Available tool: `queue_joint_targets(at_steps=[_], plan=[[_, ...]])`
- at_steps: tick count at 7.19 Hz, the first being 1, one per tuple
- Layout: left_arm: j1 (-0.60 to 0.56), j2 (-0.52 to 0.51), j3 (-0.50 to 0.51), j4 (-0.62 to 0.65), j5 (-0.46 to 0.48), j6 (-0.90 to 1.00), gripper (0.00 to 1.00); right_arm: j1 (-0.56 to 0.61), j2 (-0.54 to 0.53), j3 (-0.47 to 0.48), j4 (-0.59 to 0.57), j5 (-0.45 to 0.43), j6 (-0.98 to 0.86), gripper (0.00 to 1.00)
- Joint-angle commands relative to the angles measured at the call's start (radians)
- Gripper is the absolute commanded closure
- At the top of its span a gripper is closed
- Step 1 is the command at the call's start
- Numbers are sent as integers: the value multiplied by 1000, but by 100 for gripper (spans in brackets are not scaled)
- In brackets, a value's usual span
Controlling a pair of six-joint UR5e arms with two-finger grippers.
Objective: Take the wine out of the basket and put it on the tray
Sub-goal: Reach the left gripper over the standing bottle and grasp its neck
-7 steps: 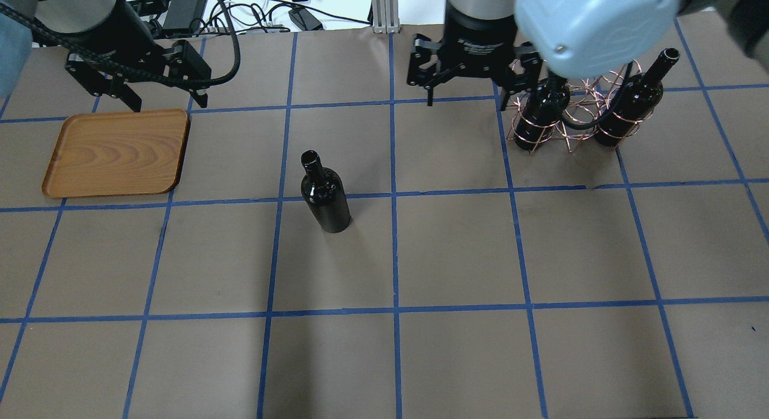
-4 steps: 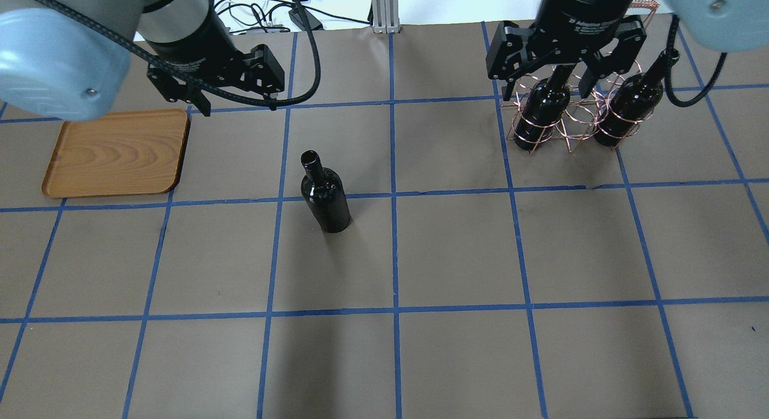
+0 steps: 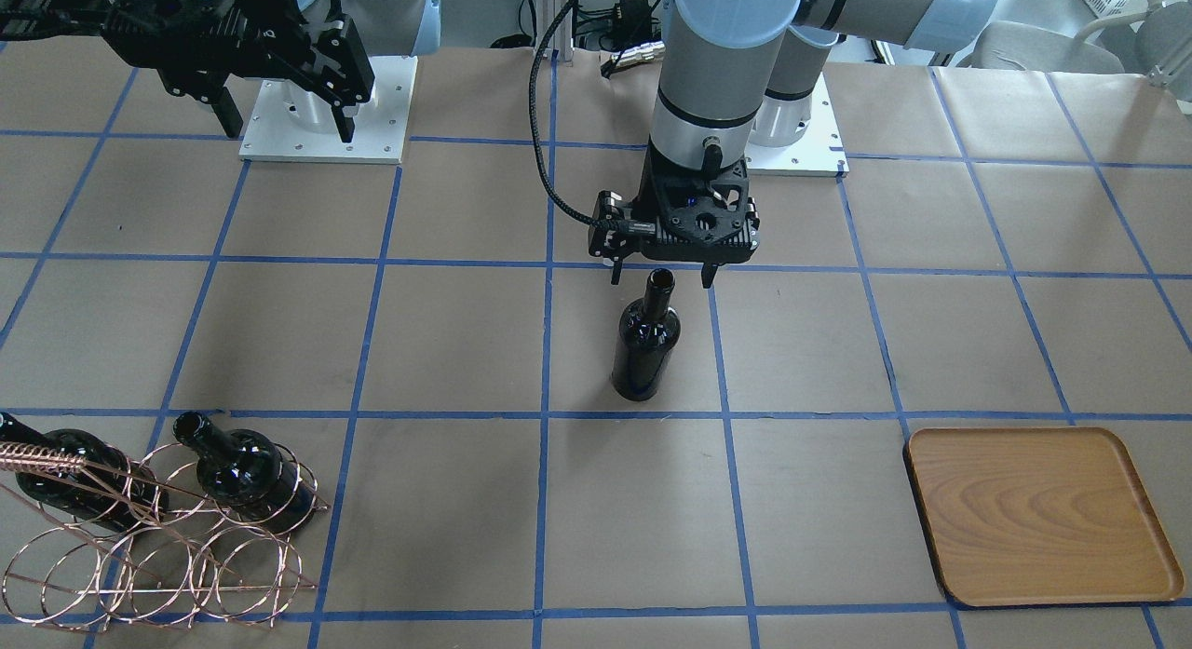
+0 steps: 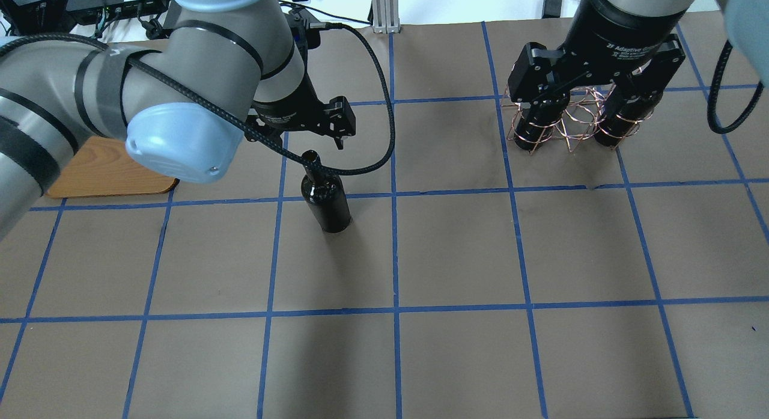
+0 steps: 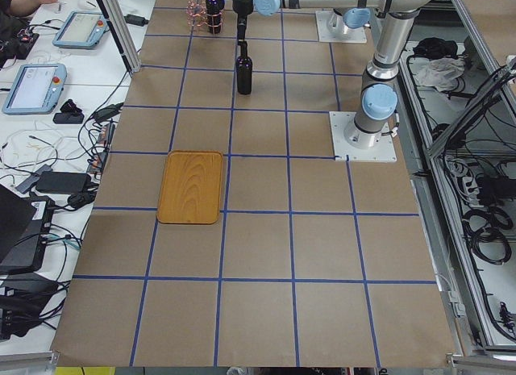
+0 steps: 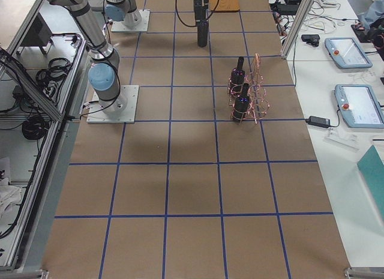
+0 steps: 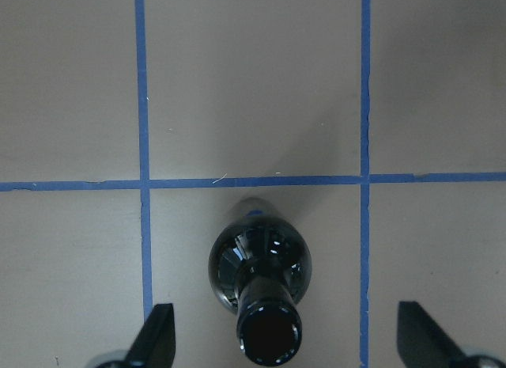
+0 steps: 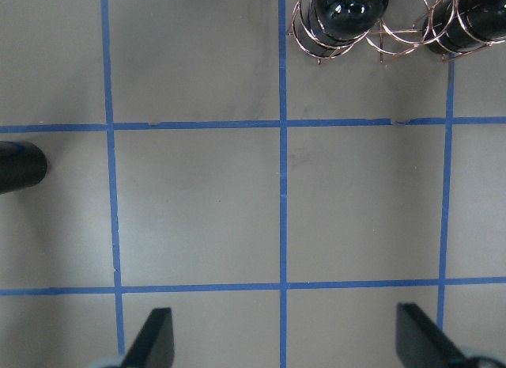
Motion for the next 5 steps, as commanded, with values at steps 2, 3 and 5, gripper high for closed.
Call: queue_joint_targets(at_steps=[2, 3, 5], plan=[[-2, -25, -19, 9, 5, 10, 15, -1, 1, 3, -39, -1, 0, 0], [-2, -26, -21, 0, 9, 16, 17, -1, 1, 3, -40, -1, 0, 0], [6, -26, -21, -37, 13, 16, 18, -1, 0, 3, -39, -4, 0, 0]])
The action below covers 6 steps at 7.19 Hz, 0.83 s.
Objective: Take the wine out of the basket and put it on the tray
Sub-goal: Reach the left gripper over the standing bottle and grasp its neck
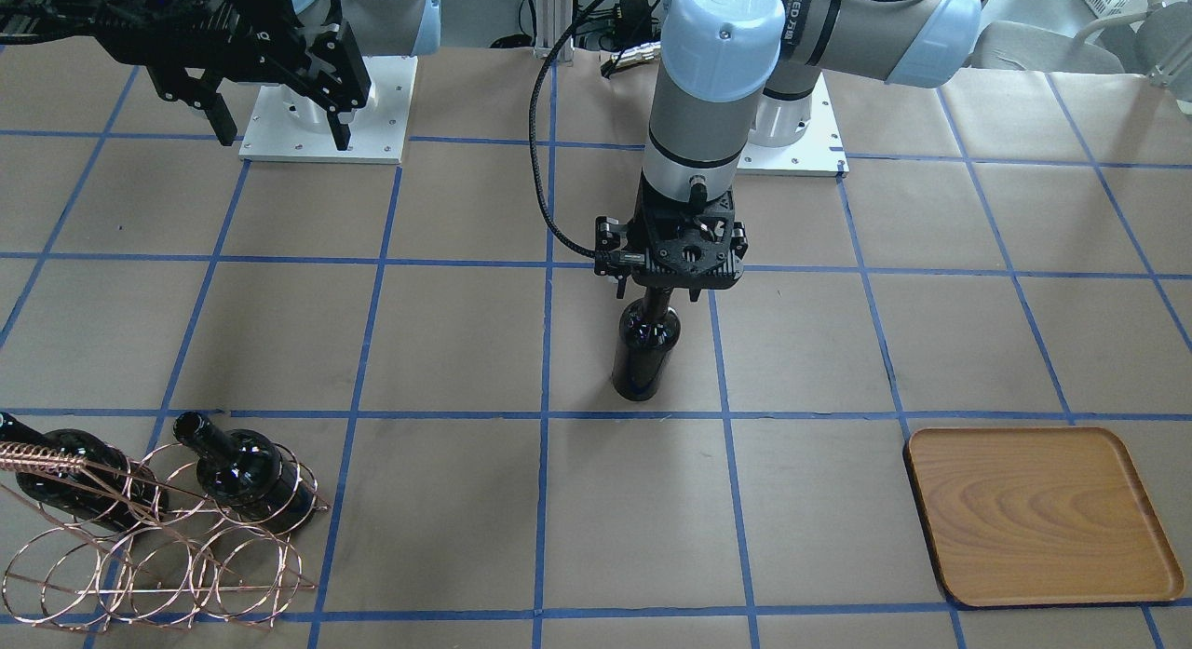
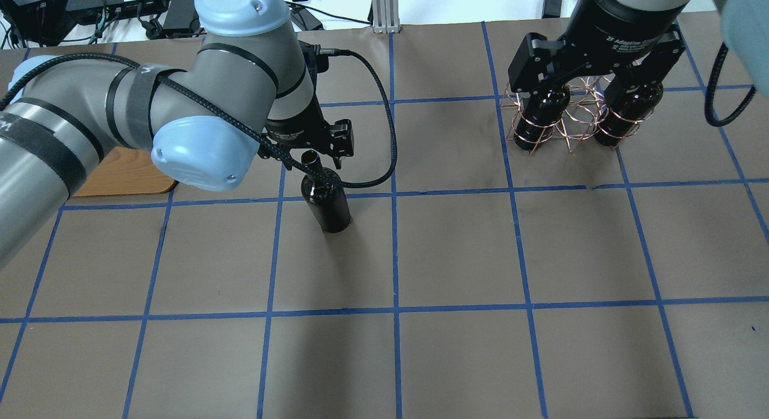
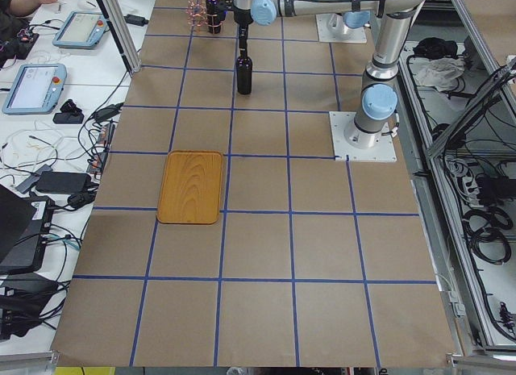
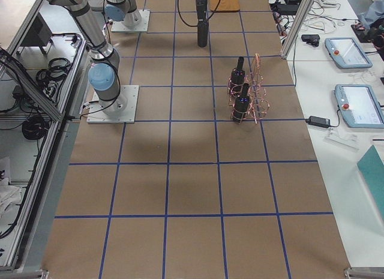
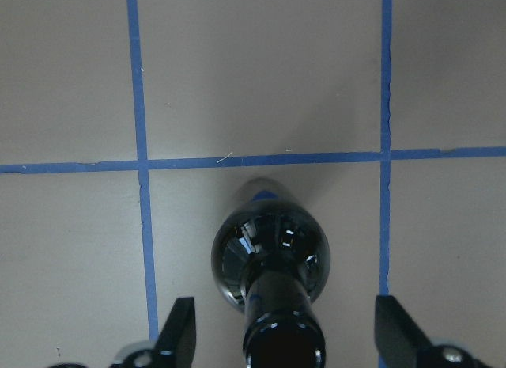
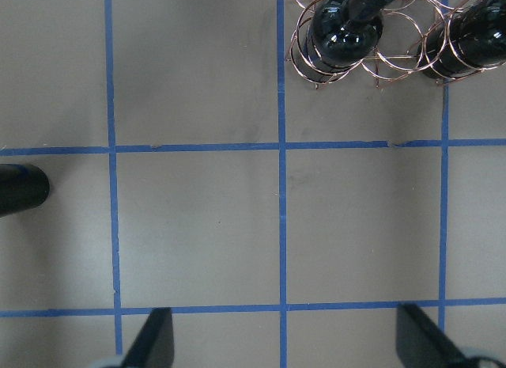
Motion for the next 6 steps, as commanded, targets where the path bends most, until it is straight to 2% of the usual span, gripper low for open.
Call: queue_joint_targets(at_steps=[1, 3, 4, 6], plan=[[5, -5, 0, -28, -5, -5, 27, 0, -1, 0, 1, -1, 0, 0], [5, -14, 3, -32, -7, -4, 48, 0, -1, 0, -2, 0, 0, 0], [5, -16, 3, -32, -8, -4, 64, 0, -1, 0, -5, 3, 2, 0], [3, -16, 3, -35, -8, -8, 70, 0, -1, 0, -33, 2, 5, 0]])
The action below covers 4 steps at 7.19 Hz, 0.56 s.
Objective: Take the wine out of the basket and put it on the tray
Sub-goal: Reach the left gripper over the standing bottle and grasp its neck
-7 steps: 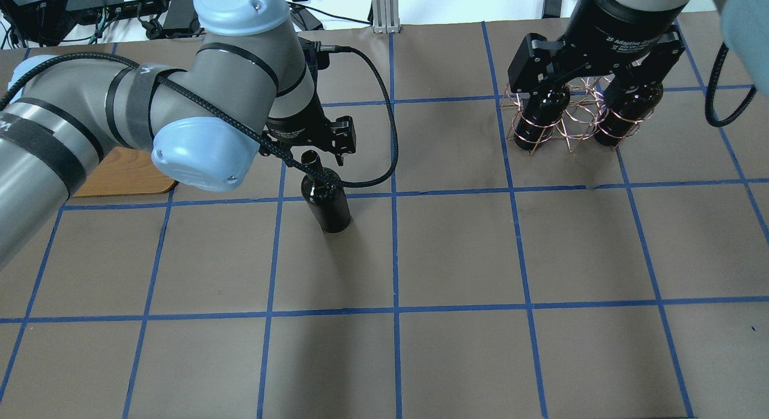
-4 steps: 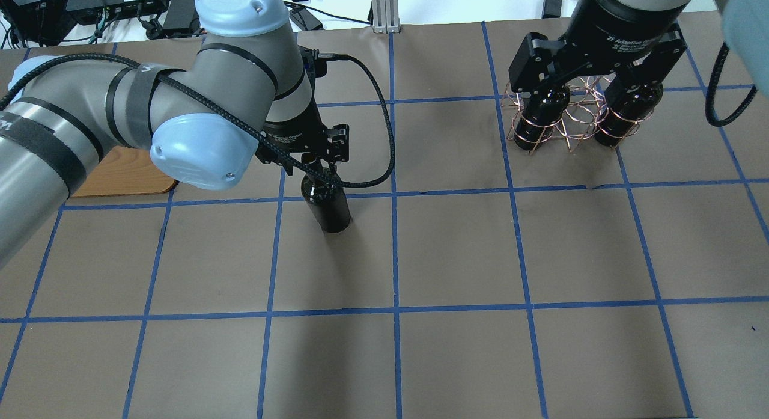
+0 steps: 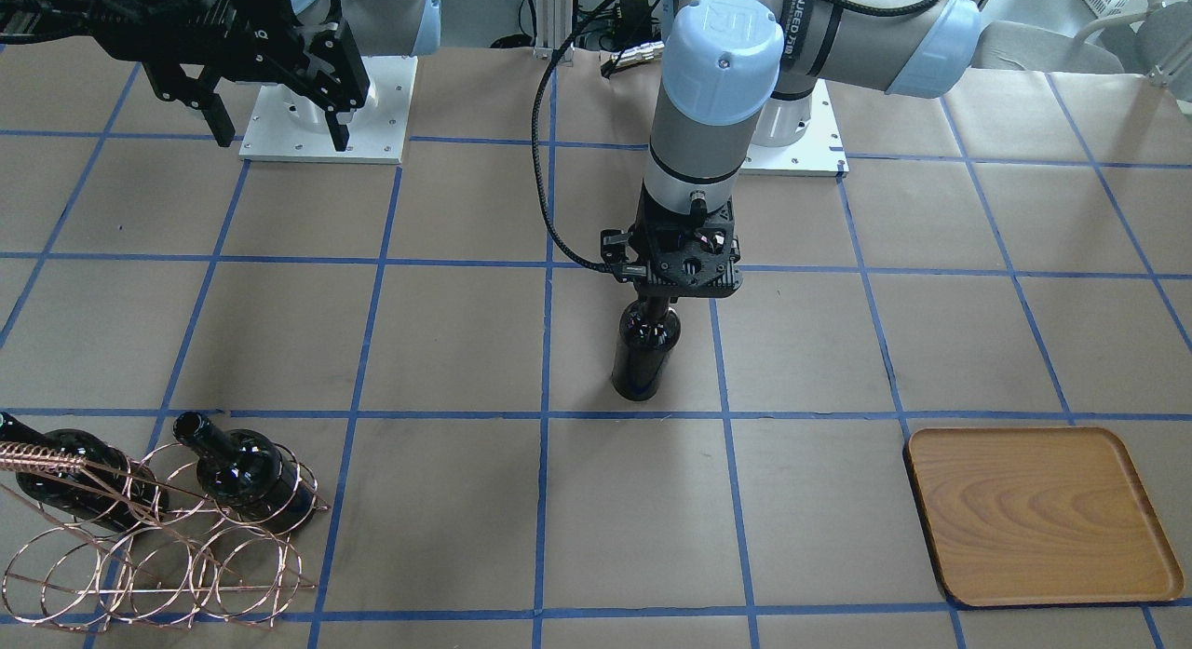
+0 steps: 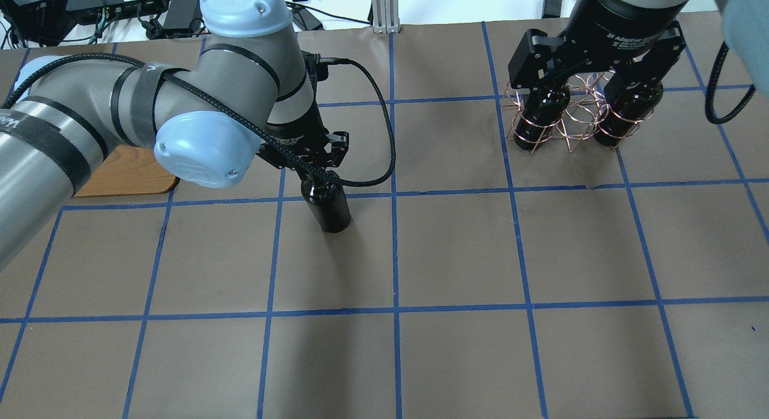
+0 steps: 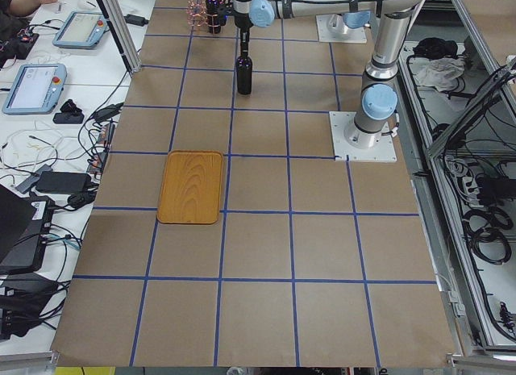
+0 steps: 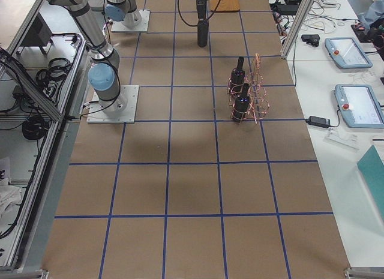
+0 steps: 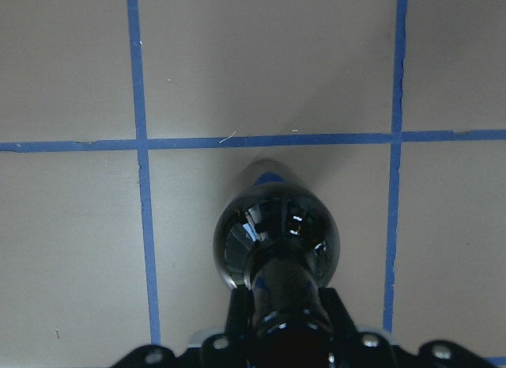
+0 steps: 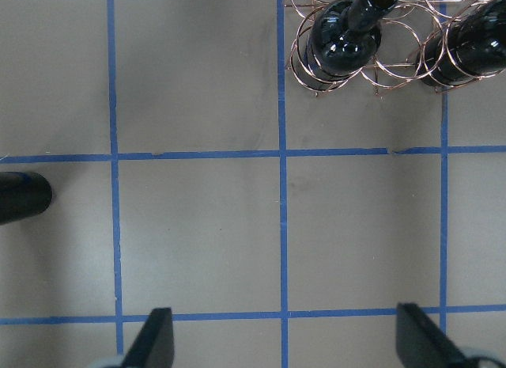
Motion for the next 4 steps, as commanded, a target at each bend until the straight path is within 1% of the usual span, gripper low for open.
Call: queue_joint_targets(at_steps=[1, 2, 3, 4], plan=[[-1, -1, 2, -1, -2, 0, 88, 0, 0, 2, -11, 1, 5, 0], [1, -1, 9, -1, 0, 4, 100, 0, 0, 2, -11, 2, 5, 0], [7, 1, 24, 0, 1, 27, 100, 0, 0, 2, -11, 2, 3, 0], [39, 1, 75, -23, 7, 87, 100, 0, 0, 2, -9, 2, 5, 0]])
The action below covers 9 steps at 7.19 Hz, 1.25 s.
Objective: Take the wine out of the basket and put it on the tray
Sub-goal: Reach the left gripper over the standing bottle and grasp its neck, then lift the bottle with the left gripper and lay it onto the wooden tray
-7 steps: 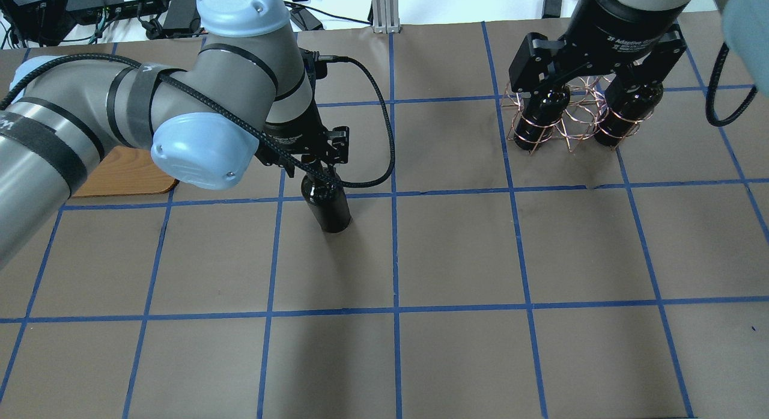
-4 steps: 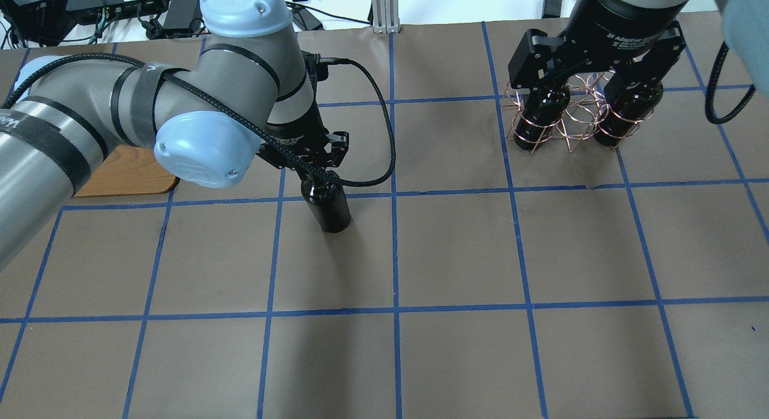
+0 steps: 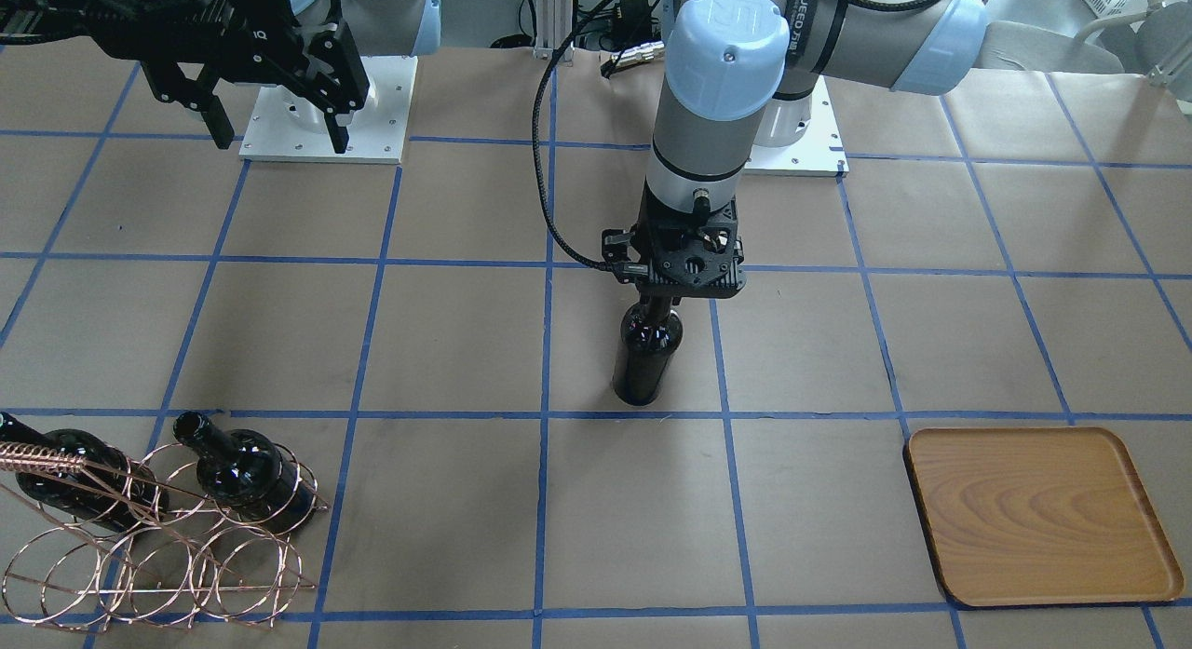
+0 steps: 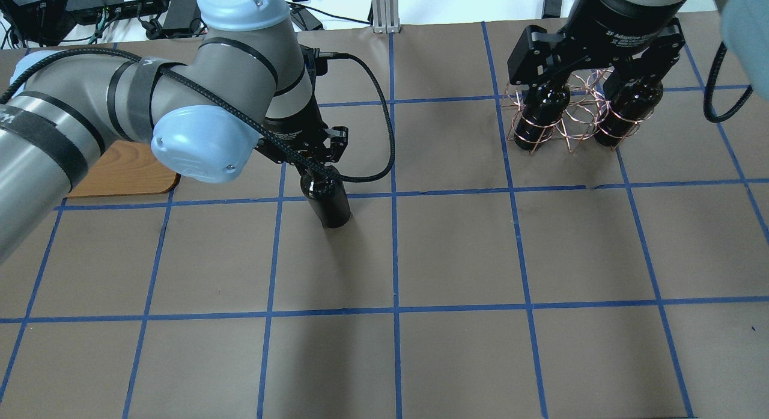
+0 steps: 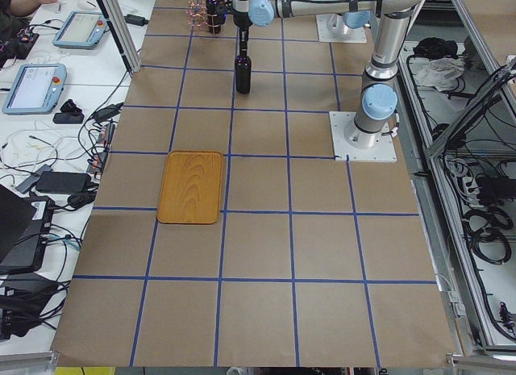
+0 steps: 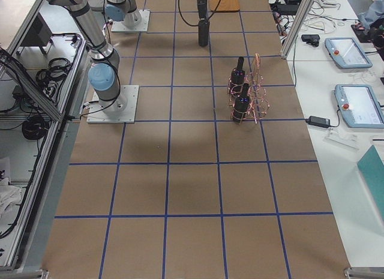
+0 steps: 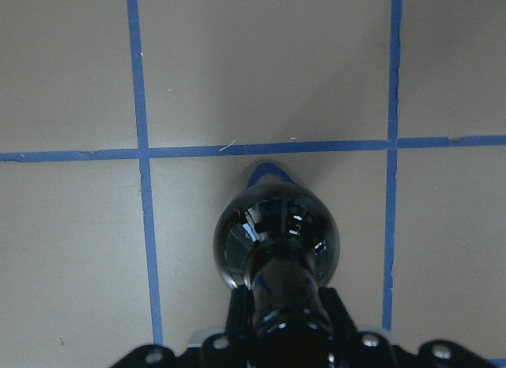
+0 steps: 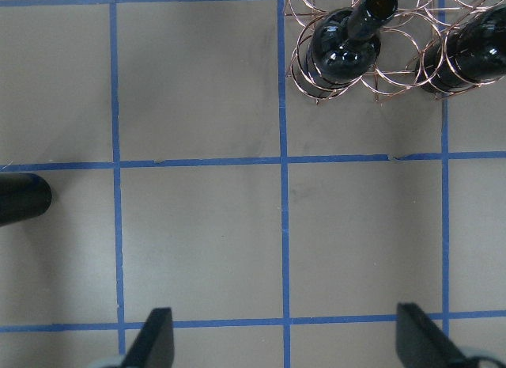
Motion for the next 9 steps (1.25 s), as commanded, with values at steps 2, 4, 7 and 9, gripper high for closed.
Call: queue_joint_targets(at_steps=[2, 4, 7, 9], plan=[[155, -7, 177, -112, 4, 202, 100, 0, 0, 0, 1, 0, -1, 0], [343, -30, 235, -144, 8, 400, 100, 0, 5, 0, 3, 0, -7, 0], [572, -114, 342, -158, 7, 656, 100, -3, 73, -24, -6, -1, -10, 0], [643, -186, 413, -156, 11, 715, 100, -12, 107, -64, -11, -6, -10, 0]])
